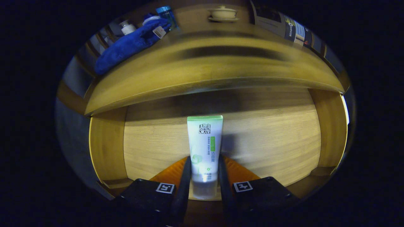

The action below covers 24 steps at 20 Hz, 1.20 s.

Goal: Pull open the drawer, take out the items inside it, and place them on the countertop above the cabinet.

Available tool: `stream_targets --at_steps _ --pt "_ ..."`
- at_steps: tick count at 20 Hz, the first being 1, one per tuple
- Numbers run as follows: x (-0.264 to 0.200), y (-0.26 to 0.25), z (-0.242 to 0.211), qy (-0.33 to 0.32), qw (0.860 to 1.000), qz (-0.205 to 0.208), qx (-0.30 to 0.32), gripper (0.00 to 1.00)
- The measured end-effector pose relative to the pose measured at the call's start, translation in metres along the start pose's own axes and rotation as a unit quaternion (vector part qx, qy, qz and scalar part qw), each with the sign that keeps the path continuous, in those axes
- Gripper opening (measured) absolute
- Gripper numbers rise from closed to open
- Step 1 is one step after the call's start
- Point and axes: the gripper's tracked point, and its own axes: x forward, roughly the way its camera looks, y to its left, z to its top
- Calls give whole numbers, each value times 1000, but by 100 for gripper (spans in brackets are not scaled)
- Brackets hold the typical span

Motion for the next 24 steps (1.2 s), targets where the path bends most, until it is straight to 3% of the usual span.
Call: stream_targets --at_steps 5,6,7,9,16,24 --pt "-79 -9 19 -37 999 10 -4 54" --pt "-67 1 -18 -42 999 12 -4 54" --pt "-64 -1 14 -47 999 15 -3 54" --pt "-106 -8 11 -57 998 13 -10 54" --pt "-160 -13 34 -116 993 9 -24 54" --pt "-183 6 94 -157 987 25 -34 54"
